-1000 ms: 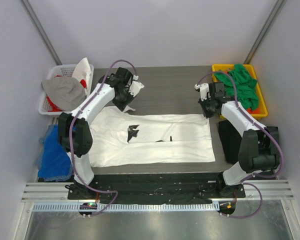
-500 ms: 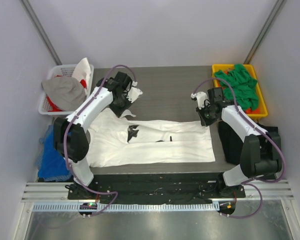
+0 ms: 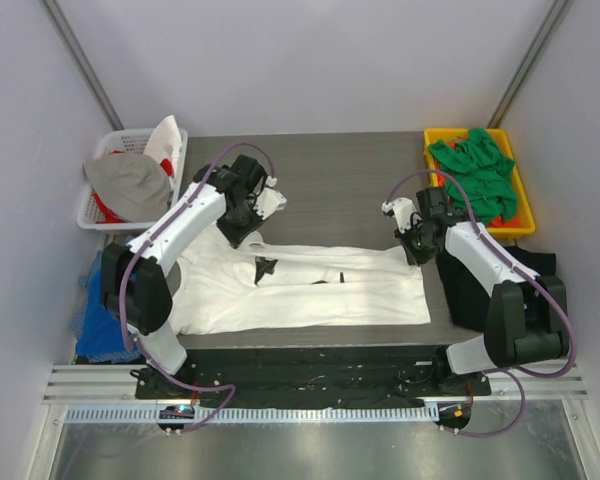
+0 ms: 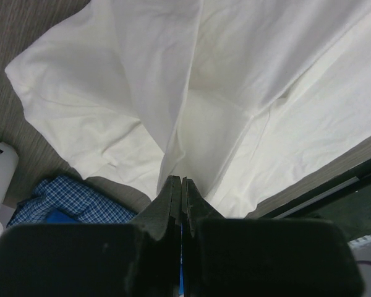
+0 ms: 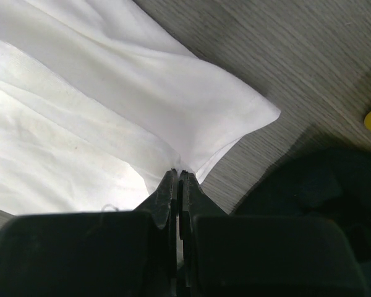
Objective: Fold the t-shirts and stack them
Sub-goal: Fold the other side of the tshirt into a rectangle
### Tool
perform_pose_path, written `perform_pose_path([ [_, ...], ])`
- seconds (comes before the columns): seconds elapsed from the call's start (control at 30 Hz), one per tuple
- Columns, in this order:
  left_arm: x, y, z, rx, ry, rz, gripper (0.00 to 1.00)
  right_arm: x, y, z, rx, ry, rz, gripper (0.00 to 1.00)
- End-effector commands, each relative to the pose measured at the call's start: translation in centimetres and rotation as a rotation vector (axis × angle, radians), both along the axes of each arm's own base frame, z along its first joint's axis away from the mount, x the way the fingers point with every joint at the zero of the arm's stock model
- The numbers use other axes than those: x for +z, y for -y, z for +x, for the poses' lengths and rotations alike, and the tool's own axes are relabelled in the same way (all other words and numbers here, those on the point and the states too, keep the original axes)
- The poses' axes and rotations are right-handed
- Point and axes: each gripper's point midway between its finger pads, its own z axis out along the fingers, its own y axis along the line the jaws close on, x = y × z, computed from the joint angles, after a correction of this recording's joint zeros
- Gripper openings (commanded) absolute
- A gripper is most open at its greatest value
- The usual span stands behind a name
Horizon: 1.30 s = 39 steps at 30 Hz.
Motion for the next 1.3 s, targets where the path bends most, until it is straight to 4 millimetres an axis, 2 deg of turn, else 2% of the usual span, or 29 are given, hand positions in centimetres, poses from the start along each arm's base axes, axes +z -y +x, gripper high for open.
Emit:
perform_pose_path([
  [0.0,1.4,-0.6,-1.3,-0.006,0.019,0.014,0.0,0.6,0.5,-0.7,0.019,0.02,-0.027,0.01],
  [0.23,1.3,-0.4,-2.3,-0.019,0.008,0.015,0.0,0.6,1.2,-1.2,0.028,0.029,-0.068,0.01],
  [0.5,0.0,0.3,-3.3,-0.044,-0.025,0.033,0.0,-0.3,2.2,-1.1,0.024,0.027,-0.122,0.05],
  [0.63,-0.9,0.6,-4.0,-0.049,-0.053,0.03,0.0,-0.8,2.3,-1.4,0.026,0.014,-0.126,0.17],
  [0.67,-1.1,0.7,-4.1,-0.055,-0.056,0.034,0.0,-0.9,2.3,-1.4,0.027,0.009,-0.127,0.28],
  [0.87,-1.5,1.2,-4.5,-0.069,-0.064,0.042,0.0,-0.2,1.9,-1.4,0.03,0.02,-0.11,0.46],
  [1.1,-1.9,1.8,-5.0,-0.08,-0.079,0.043,0.0,1.0,1.3,-1.1,0.024,0.034,-0.073,0.48],
  [1.27,-2.0,2.1,-5.5,-0.087,-0.088,0.049,0.0,1.9,1.1,0.3,0.013,0.064,-0.063,0.48],
])
